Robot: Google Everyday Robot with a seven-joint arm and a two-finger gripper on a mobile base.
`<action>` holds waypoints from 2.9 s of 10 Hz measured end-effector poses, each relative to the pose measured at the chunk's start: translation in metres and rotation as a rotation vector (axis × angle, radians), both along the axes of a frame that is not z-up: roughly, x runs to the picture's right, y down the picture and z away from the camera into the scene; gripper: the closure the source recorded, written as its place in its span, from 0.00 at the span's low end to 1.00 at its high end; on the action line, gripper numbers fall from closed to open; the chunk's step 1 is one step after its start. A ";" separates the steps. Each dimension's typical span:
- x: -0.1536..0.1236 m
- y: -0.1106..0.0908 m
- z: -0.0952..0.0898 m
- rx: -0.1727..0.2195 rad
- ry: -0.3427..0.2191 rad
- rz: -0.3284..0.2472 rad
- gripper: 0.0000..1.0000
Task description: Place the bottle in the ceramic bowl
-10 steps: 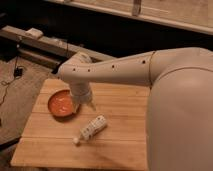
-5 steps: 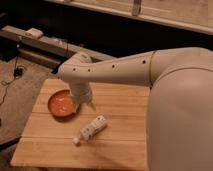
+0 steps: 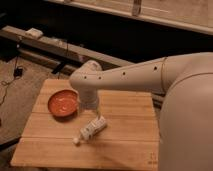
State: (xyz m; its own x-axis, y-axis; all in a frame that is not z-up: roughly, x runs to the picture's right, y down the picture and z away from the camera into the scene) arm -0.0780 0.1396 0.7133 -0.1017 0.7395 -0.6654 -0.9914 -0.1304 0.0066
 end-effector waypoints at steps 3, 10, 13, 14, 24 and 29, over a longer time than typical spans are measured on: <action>-0.004 0.017 0.011 -0.012 0.020 0.062 0.35; -0.018 0.048 0.058 -0.085 0.008 0.081 0.35; -0.005 0.052 0.061 -0.101 0.036 0.099 0.35; 0.004 0.054 0.060 -0.105 0.051 0.109 0.35; 0.012 0.073 0.071 -0.125 0.061 0.174 0.35; 0.006 0.074 0.079 -0.134 0.056 0.171 0.35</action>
State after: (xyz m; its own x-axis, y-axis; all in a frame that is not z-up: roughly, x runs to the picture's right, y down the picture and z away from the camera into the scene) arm -0.0724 0.2137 0.7922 -0.2573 0.6135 -0.7466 -0.9527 -0.2905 0.0897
